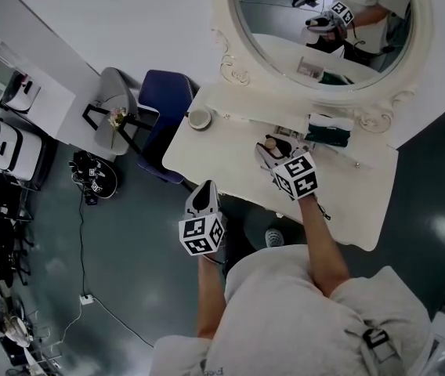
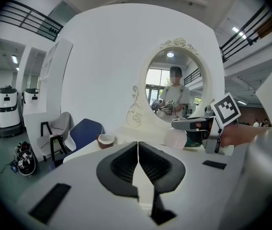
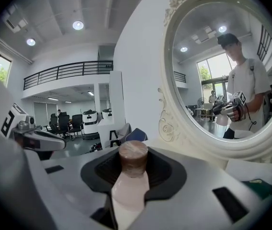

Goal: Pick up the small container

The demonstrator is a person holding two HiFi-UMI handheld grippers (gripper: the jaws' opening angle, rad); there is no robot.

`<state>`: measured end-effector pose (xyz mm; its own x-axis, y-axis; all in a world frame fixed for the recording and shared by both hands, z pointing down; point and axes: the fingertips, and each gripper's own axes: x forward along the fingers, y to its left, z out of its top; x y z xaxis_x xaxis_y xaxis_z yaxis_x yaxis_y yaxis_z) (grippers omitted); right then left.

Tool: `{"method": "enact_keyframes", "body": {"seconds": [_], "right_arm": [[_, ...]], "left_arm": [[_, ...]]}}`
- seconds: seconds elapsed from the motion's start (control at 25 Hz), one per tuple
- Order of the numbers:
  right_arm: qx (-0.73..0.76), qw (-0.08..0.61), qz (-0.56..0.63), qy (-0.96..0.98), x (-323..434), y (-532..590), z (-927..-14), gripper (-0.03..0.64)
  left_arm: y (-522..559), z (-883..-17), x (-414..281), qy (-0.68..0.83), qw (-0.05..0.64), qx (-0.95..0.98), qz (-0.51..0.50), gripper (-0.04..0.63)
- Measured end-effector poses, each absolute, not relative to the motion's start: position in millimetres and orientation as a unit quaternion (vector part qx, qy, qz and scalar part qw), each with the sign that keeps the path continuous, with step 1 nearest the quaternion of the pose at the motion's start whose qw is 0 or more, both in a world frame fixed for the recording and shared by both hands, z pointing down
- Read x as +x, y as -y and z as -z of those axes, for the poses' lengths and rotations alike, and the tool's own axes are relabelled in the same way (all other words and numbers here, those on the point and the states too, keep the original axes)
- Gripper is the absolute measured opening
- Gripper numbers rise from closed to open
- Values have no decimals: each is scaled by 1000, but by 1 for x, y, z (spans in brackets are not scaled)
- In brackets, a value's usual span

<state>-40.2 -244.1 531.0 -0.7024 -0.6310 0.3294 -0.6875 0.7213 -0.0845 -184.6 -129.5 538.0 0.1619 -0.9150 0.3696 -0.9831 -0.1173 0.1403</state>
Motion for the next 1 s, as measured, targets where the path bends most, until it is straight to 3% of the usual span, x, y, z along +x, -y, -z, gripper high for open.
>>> {"method": "enact_keyframes", "body": {"seconds": [1.0], "right_arm": [[366, 144, -93, 915, -15, 237, -529, 137]], "left_arm": [[127, -540, -170, 636, 176, 745, -96, 29]]}}
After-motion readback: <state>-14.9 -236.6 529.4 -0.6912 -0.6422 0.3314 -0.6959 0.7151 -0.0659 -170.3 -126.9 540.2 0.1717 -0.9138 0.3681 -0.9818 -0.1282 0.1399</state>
